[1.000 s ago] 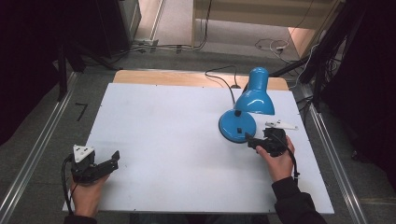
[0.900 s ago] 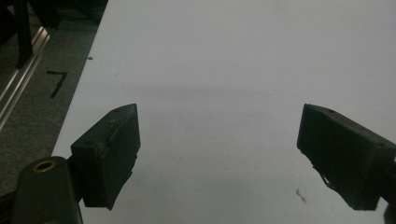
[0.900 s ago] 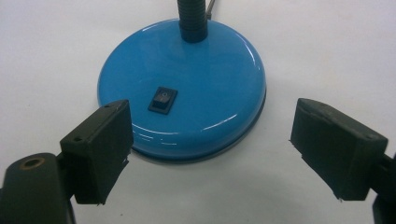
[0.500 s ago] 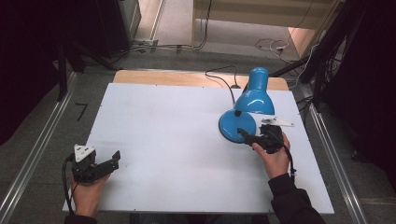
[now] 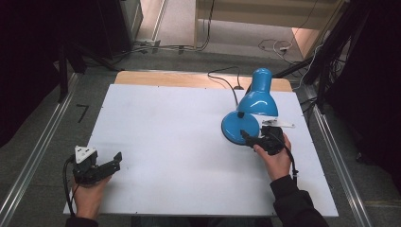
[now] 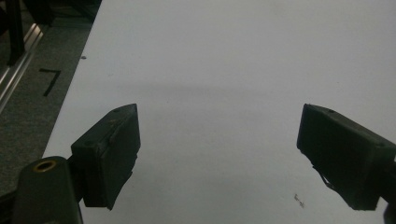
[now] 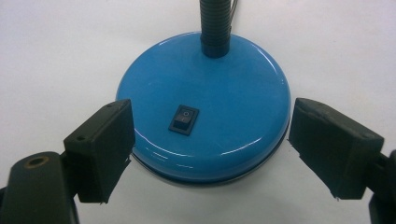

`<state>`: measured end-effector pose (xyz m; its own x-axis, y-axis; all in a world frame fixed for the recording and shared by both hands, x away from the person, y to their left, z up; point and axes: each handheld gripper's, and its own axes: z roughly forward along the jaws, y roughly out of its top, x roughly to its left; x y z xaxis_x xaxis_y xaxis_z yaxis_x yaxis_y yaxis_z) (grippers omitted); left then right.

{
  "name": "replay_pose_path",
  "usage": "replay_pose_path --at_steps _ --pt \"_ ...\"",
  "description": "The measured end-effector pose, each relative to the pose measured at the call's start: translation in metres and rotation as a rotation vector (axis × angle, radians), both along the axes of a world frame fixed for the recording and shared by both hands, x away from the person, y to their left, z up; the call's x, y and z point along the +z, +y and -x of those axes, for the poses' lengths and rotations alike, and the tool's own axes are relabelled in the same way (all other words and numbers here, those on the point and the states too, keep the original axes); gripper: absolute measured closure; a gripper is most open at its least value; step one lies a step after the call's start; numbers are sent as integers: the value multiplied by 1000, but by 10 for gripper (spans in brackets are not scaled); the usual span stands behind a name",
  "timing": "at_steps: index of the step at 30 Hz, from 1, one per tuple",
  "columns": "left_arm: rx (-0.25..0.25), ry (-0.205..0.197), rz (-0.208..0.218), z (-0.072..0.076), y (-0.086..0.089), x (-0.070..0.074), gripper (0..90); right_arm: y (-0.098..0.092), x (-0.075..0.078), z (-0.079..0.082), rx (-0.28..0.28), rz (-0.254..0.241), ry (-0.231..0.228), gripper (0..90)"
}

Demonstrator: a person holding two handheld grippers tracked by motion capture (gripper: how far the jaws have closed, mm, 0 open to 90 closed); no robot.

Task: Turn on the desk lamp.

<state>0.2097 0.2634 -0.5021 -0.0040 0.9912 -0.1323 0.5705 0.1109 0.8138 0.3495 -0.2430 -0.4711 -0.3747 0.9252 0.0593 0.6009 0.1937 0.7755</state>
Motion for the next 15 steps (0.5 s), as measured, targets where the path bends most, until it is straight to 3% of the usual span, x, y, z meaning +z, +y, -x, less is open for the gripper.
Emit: replay_pose_path --at_steps 4,15 --pt "-5 -15 4 3 -1 3 139 1 0 0 -1 8 -10 137" --pt "-7 -4 2 2 -2 2 139 10 -2 0 23 3 -11 167"
